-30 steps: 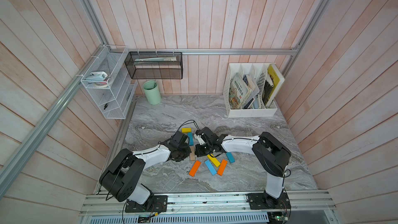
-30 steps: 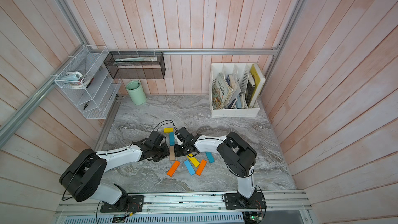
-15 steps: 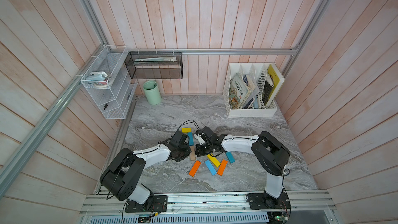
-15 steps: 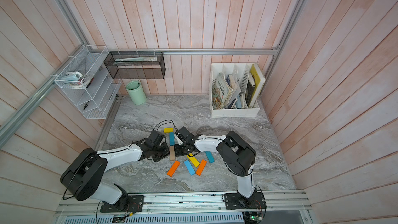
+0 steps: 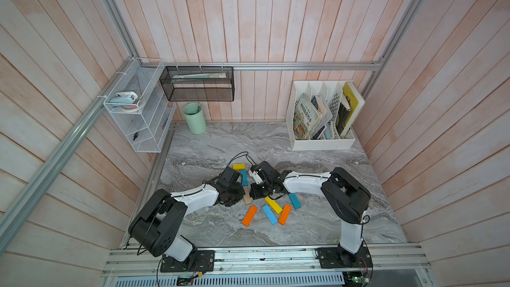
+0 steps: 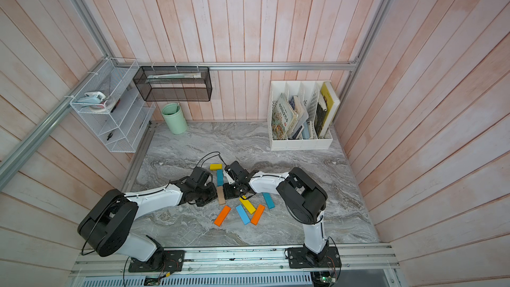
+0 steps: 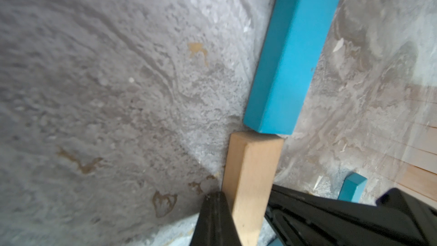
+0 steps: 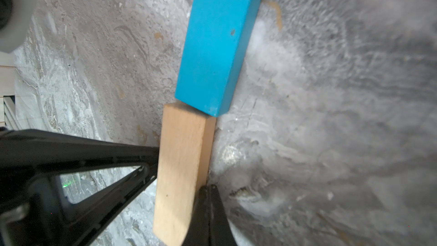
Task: Assemble a giraffe with building blocks
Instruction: Assemble the building block at the center of the board.
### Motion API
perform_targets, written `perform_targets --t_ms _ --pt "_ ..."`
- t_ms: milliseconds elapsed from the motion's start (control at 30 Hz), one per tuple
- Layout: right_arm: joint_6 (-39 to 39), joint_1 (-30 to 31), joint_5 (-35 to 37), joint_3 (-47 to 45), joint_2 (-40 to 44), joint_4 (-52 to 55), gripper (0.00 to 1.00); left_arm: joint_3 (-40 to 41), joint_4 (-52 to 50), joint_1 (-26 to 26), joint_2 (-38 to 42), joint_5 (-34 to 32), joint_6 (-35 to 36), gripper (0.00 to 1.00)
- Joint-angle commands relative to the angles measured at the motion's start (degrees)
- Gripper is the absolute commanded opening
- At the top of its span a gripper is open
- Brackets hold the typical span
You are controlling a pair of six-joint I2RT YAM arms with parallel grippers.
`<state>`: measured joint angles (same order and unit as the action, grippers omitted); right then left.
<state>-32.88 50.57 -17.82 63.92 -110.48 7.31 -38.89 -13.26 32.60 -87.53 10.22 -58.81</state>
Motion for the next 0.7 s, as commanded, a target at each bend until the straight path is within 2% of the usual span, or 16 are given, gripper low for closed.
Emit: perform_targets --t_ms 0,667 --pt "0.5 -0.1 -0.4 0.5 -1.1 0.4 0.00 -0.5 -1.6 -0.4 -1.7 -0.6 1.7 0.00" --pt "-0.1 0.0 -0.8 -0.4 -0.8 -0.5 0.00 -0.7 -1.6 -1.3 -2.0 -0.5 2.4 0.00"
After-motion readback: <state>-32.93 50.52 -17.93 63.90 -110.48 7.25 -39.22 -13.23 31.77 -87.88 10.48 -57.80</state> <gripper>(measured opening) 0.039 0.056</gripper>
